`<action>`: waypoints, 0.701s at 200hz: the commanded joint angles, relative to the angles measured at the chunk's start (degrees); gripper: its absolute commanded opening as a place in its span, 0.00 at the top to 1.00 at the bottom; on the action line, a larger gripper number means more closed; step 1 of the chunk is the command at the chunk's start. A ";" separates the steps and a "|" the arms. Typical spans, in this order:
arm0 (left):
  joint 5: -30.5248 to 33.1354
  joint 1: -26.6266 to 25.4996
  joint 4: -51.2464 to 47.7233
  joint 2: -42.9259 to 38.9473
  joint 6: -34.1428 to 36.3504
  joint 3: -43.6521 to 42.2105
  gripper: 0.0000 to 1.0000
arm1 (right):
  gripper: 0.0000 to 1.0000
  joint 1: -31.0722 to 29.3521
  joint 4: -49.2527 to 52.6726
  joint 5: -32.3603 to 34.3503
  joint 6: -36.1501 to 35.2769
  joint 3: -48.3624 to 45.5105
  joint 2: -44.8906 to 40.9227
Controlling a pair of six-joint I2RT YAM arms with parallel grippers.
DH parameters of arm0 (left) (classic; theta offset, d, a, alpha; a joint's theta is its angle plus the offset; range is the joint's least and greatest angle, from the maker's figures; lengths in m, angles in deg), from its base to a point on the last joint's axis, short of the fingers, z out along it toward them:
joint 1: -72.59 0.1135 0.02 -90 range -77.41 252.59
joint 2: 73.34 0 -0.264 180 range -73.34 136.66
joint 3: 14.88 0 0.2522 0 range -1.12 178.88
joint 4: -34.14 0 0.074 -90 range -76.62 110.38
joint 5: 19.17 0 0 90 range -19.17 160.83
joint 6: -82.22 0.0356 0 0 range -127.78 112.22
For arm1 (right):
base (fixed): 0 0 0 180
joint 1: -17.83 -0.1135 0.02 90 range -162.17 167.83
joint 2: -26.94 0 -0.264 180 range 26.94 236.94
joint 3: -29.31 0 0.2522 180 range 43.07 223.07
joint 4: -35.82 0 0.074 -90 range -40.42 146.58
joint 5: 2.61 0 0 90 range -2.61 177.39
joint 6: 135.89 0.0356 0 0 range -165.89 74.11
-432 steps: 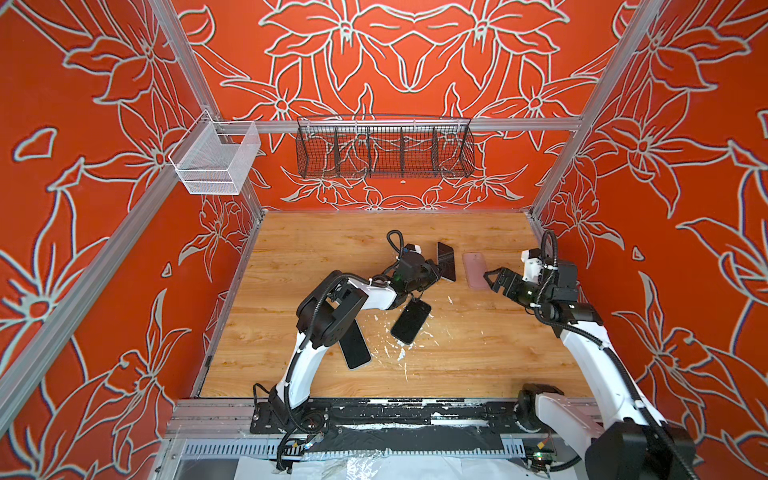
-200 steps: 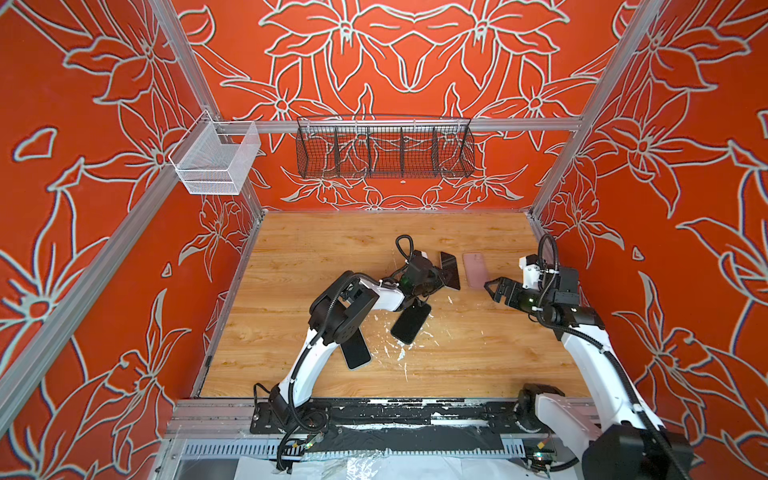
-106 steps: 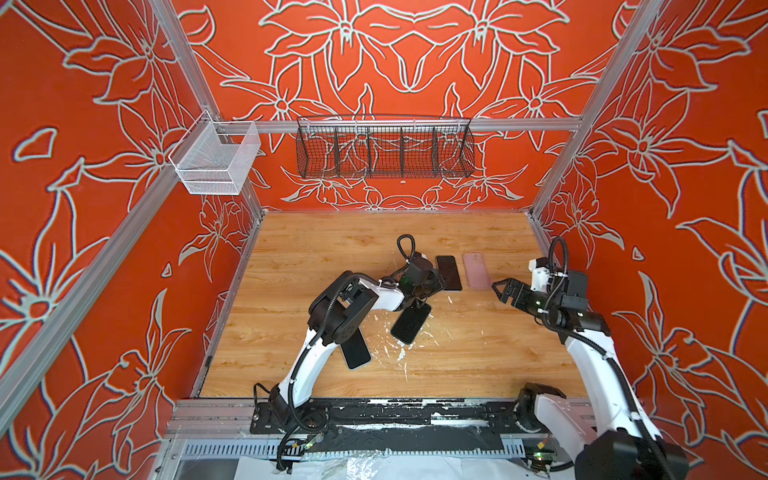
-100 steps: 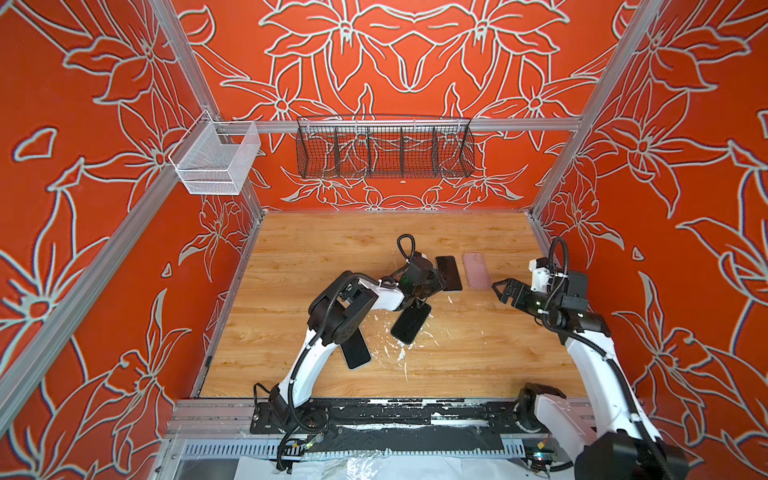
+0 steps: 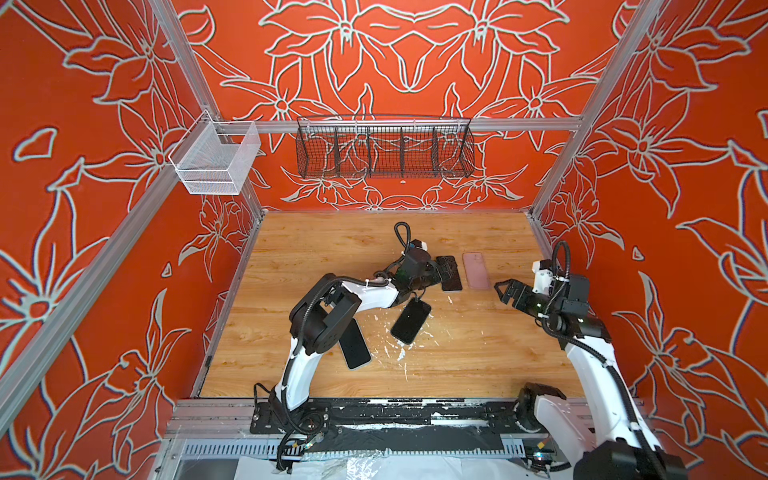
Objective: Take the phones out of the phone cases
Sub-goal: 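Release the black phone beside the pink case with the left gripper and withdraw both grippers, then move the right gripper over the black phone mid-table while the left arm draws back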
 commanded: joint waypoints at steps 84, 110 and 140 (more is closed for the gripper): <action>-1.61 0.91 -19.20 -21.14 12.34 -4.44 0.03 | 0.02 -0.32 -13.51 -12.88 15.73 -4.92 0.72; -3.52 3.42 -29.25 -27.74 15.65 -3.04 0.03 | 0.02 -6.39 -10.31 -7.31 17.02 -3.58 -0.54; -4.08 8.00 -43.14 -34.37 20.05 -0.31 0.03 | 0.02 -19.28 -5.07 5.74 19.73 -1.31 -0.85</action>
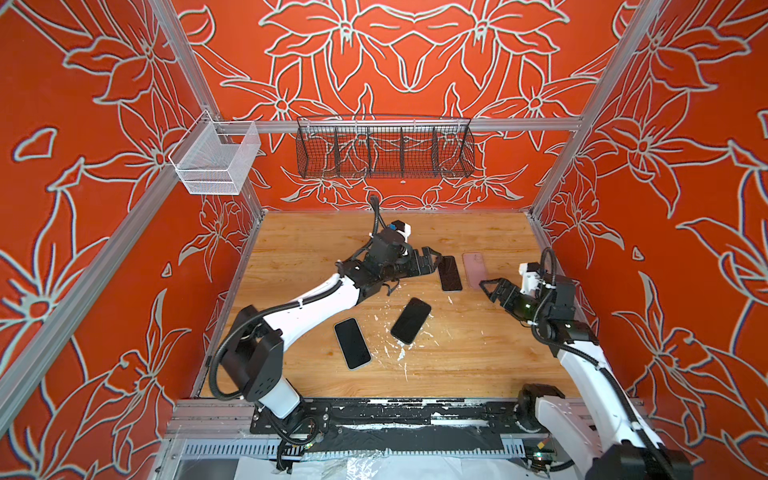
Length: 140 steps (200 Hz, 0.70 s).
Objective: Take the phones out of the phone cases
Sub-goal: 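Move the right gripper over the black phone mid-table while the left arm draws back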
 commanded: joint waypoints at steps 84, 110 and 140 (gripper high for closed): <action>4.44 16.26 -29.62 -10.77 15.61 4.49 0.03 | 0.03 -36.87 10.53 36.52 19.01 7.74 9.15; -5.71 23.08 -27.07 -10.56 11.76 1.68 0.03 | 0.03 -45.01 10.10 42.78 22.64 12.90 18.65; -14.17 30.78 -20.30 -11.33 5.72 -3.03 0.03 | 0.02 -49.91 15.45 47.25 29.01 22.91 30.11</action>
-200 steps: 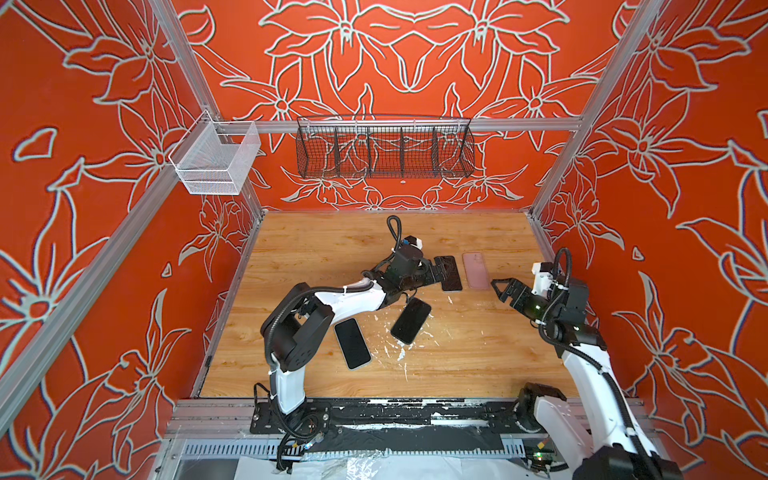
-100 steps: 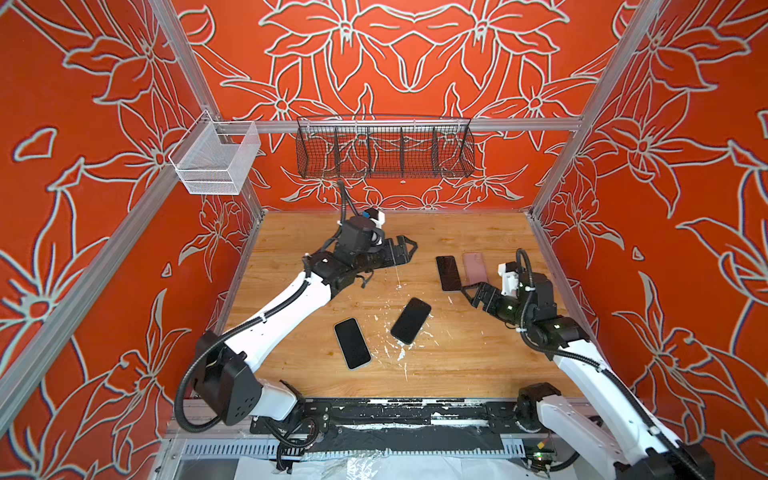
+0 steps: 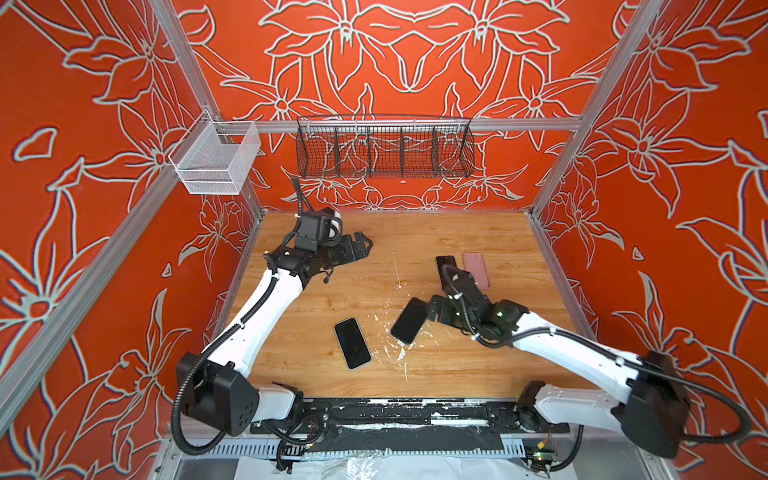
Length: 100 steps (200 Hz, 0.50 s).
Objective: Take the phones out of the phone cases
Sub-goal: 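Move the right gripper over the black phone mid-table while the left arm draws back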
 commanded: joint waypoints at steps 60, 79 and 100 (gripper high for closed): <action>-6.44 9.88 -0.80 0.27 -2.09 -0.40 0.03 | 0.05 -5.99 21.04 8.97 21.14 26.04 23.73; -5.23 10.84 -0.91 -0.29 -1.47 -0.57 0.03 | 0.07 -6.50 25.44 9.55 23.34 29.46 27.01; -4.25 10.94 -1.32 -0.24 -0.68 -0.49 0.03 | 0.08 -6.50 23.35 7.75 23.52 28.77 28.63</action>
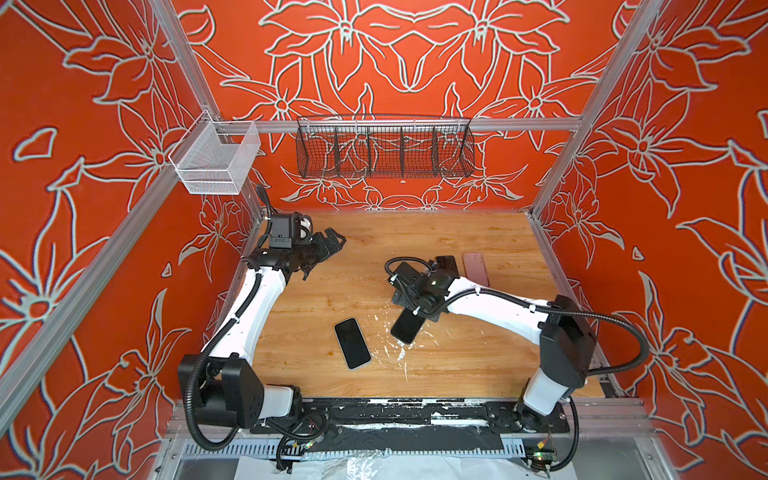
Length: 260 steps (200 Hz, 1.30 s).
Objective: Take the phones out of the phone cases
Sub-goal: 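Move the right gripper over the black phone mid-table while the left arm draws back, then lower the right gripper onto the black phone and close on its end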
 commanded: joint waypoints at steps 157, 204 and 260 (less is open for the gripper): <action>1.41 1.50 0.57 -2.07 1.09 -1.07 0.03 | 0.04 0.16 0.88 -6.08 2.72 1.73 12.36; 0.18 1.48 0.48 -1.24 0.60 -0.98 0.03 | 0.04 0.35 0.39 -6.81 3.77 1.53 13.02; -0.17 1.83 0.47 -1.51 0.45 -0.89 0.03 | 0.04 0.61 0.39 -6.87 4.96 1.63 14.82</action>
